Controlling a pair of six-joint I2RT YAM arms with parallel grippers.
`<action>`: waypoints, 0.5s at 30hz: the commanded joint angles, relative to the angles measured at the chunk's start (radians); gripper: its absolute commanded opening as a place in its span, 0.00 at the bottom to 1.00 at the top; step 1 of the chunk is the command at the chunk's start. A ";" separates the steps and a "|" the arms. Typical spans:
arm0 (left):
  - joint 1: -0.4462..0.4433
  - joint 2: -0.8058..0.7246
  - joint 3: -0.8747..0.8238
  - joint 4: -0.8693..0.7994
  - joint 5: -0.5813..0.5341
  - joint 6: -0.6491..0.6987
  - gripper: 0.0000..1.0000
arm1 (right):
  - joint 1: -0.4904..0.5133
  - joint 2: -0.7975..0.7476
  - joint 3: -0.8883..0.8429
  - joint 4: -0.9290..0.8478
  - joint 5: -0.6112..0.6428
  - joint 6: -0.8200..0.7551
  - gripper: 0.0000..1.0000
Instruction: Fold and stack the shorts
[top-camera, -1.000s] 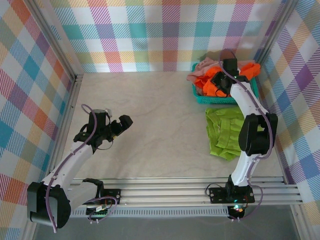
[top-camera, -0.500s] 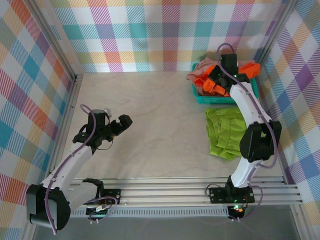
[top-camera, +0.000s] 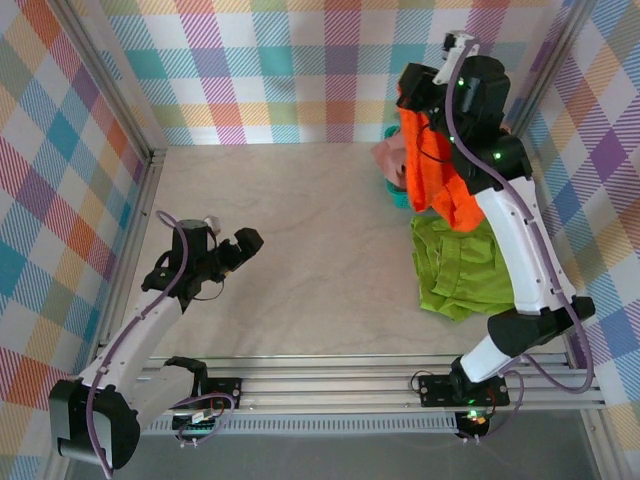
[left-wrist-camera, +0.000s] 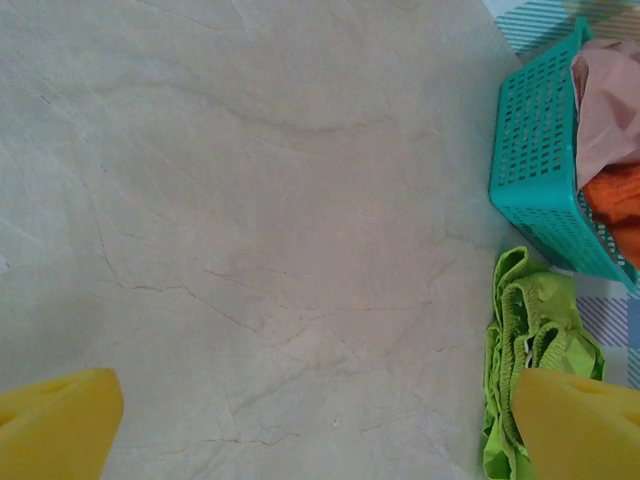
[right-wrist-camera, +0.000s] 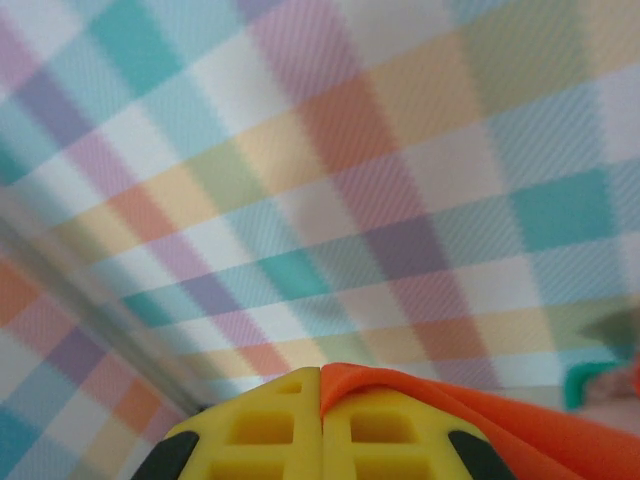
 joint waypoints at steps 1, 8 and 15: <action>0.009 -0.035 0.015 -0.017 -0.001 0.003 1.00 | 0.114 0.043 0.108 0.003 -0.072 -0.114 0.00; 0.010 -0.149 0.068 -0.109 -0.143 0.001 1.00 | 0.354 0.218 0.185 -0.121 -0.094 -0.145 0.33; 0.011 -0.300 0.138 -0.231 -0.293 0.003 1.00 | 0.370 0.185 0.010 -0.199 -0.083 -0.098 0.66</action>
